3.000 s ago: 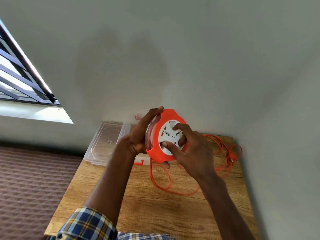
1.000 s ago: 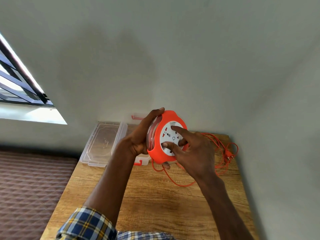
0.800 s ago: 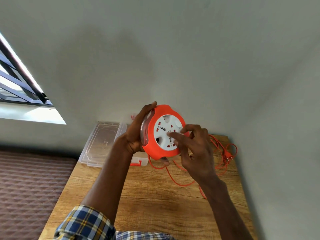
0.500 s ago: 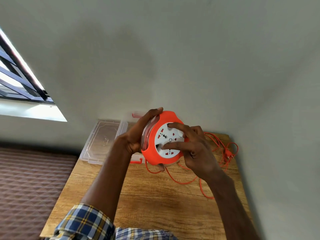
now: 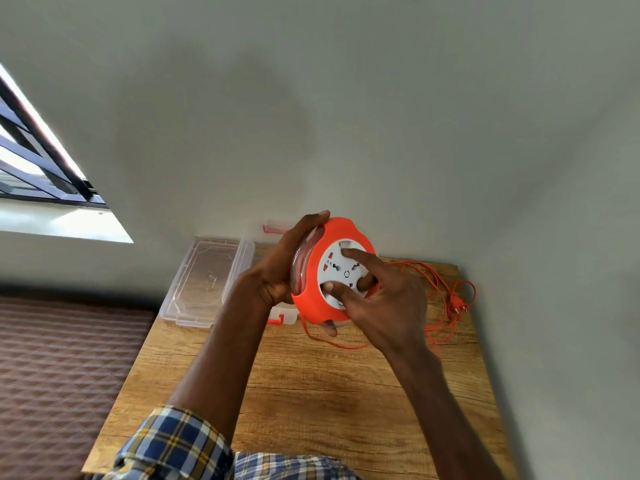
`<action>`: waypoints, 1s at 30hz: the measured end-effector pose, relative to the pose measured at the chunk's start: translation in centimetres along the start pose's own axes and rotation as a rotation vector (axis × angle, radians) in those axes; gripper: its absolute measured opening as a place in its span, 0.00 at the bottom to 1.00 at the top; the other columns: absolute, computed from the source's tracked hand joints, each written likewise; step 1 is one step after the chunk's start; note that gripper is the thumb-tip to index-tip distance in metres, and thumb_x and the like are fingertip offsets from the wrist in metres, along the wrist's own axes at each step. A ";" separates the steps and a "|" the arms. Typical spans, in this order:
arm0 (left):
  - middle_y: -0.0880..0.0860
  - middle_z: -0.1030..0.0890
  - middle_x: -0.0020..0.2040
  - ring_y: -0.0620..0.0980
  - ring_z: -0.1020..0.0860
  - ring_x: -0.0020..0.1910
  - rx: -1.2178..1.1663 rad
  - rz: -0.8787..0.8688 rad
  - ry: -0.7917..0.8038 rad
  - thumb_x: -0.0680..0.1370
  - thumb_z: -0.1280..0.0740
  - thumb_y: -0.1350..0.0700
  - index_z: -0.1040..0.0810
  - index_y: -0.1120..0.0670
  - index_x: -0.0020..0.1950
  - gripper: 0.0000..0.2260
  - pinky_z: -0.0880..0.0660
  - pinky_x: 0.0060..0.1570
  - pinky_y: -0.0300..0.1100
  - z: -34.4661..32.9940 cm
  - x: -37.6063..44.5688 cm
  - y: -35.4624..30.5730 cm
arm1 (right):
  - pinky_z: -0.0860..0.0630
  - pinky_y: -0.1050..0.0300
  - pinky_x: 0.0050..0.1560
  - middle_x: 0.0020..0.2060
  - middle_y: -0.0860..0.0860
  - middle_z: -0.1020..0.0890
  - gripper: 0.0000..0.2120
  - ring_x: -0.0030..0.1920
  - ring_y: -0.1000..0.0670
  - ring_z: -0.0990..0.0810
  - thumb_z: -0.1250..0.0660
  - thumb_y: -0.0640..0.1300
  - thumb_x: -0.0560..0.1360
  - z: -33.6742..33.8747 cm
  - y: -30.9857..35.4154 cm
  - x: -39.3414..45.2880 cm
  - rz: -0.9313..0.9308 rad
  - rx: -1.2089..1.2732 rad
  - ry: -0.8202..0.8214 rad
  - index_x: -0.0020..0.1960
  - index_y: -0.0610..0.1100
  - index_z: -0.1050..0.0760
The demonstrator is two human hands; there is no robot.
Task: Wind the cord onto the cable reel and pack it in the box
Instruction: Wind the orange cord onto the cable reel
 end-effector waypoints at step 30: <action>0.62 0.17 0.61 0.63 0.17 0.58 -0.015 0.006 -0.019 0.80 0.36 0.32 0.17 0.56 0.66 0.30 0.20 0.60 0.61 0.0 0.6 -0.1 | 0.28 0.67 0.40 0.44 0.65 0.16 0.28 0.44 0.62 0.20 0.29 0.70 0.68 -0.3 -0.3 0.5 -0.066 -0.083 0.047 0.67 0.70 0.26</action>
Point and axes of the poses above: each hand's wrist, its own x-axis towards the middle knuckle, its own z-axis out of the back of the hand, y = z × x, the point moved 5 cm from there along x, towards the middle knuckle
